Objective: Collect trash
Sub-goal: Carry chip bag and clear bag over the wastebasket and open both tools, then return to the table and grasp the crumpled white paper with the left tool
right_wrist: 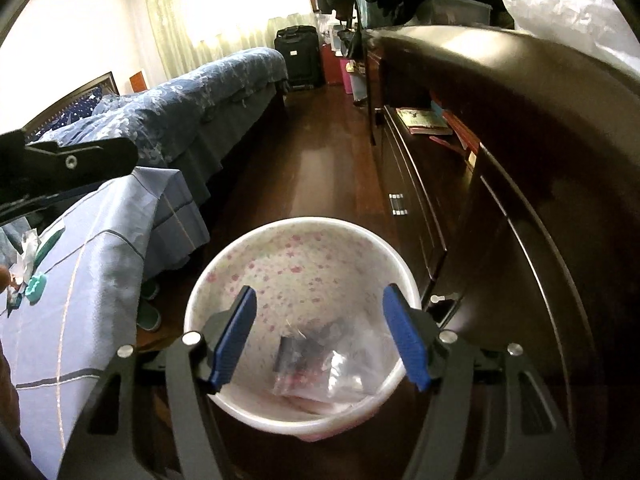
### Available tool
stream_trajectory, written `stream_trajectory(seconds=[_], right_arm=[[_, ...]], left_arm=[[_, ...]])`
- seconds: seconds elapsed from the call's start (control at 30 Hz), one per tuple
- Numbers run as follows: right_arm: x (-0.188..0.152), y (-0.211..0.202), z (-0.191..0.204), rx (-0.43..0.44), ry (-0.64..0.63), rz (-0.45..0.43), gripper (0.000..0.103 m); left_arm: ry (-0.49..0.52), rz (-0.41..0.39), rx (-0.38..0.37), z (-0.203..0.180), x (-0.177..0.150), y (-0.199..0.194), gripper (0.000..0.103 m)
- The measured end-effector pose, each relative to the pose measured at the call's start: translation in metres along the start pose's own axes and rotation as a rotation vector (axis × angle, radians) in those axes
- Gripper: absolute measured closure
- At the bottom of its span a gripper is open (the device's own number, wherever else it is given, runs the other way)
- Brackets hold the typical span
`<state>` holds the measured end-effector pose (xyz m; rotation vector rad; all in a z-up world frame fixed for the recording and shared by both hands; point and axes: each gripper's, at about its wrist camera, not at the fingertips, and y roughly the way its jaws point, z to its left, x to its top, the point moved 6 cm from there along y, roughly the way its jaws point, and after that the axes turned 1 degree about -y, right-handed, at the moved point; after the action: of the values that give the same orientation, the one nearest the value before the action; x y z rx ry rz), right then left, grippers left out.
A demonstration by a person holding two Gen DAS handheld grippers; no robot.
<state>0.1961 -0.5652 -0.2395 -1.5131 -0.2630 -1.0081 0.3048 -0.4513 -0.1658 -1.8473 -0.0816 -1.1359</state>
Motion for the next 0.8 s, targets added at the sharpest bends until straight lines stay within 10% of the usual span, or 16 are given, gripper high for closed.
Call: stream_trajectory(seconds=[0.43,0.8], right_arm=[[0.006,-0.034,0.017,0.019,-0.026,-0.04,0.027],[-0.008,-0.084,0.107,0.162,-0.166,-0.064,0.022]], left_arm=[[-0.036,-0.061,0.055,0.029,0.0,-0.042,0.033],[-0.153,-0.078,0.291,0.128,-0.04,-0.105,0.017]])
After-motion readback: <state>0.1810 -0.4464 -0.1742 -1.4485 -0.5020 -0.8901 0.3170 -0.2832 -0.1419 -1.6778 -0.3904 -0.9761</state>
